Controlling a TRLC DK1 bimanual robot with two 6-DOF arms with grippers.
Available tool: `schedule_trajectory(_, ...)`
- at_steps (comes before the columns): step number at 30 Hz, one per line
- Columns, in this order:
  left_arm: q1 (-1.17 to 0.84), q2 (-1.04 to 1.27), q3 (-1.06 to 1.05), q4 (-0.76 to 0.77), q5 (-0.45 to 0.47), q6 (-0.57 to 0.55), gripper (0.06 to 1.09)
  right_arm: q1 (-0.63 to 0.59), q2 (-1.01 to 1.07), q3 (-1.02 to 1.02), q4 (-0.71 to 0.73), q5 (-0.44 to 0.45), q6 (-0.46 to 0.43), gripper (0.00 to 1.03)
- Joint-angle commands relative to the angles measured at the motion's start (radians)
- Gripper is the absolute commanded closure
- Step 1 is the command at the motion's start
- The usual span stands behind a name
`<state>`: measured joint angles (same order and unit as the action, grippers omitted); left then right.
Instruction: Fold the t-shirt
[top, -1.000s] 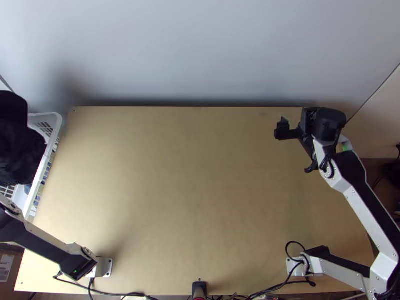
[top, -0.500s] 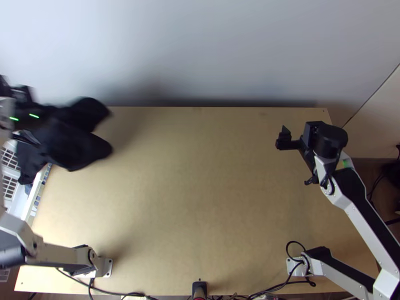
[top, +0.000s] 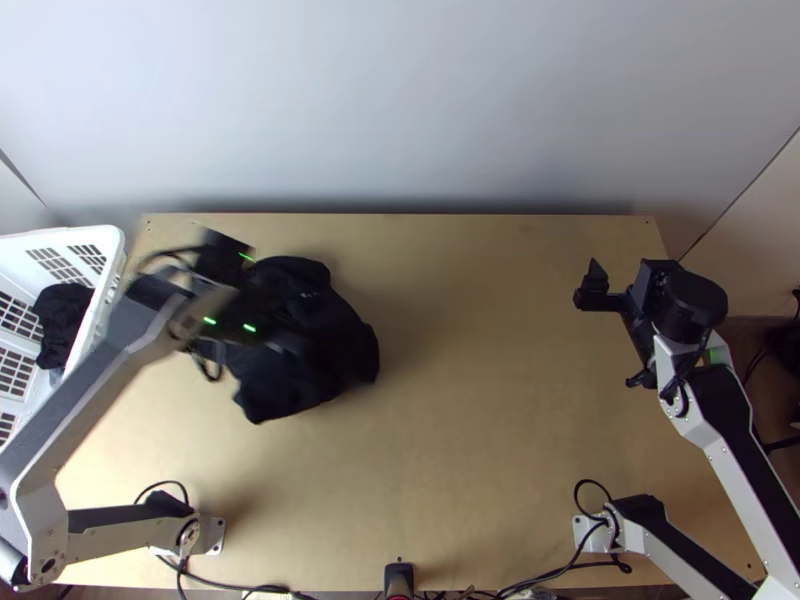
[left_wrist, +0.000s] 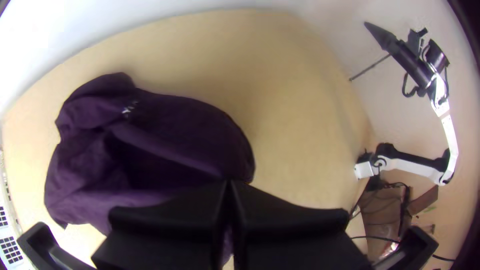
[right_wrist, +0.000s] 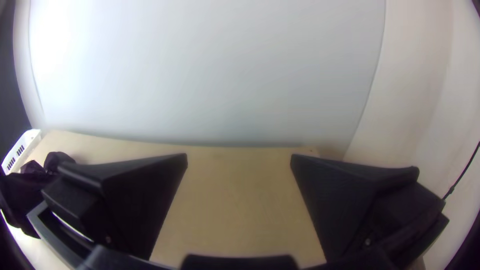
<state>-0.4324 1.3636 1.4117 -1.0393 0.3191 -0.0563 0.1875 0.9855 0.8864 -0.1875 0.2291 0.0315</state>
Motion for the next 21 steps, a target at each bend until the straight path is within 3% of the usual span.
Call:
schedule_trajectory(1, -0.213, 0.088, -0.033, 0.177, -0.015, -0.229, 1.05, -0.016, -0.047, -0.049, 0.000, -0.002, 0.007, 0.07)
schedule_trajectory(4, -0.223, 0.138, 0.003, 0.300, -0.014, -0.327, 1.05, -0.006, -0.076, -0.089, 0.002, -0.004, 0.018, 0.07)
schedule_trajectory(12, -0.272, 0.298, 0.334, 0.354, 0.041, -0.511, 1.05, -0.005, -0.133, -0.195, 0.013, -0.002, 0.030, 0.07)
schedule_trajectory(21, -0.304, 0.425, 0.579, 0.515, 0.029, -0.662, 1.05, -0.013, -0.182, -0.322, 0.049, -0.002, 0.031, 0.07)
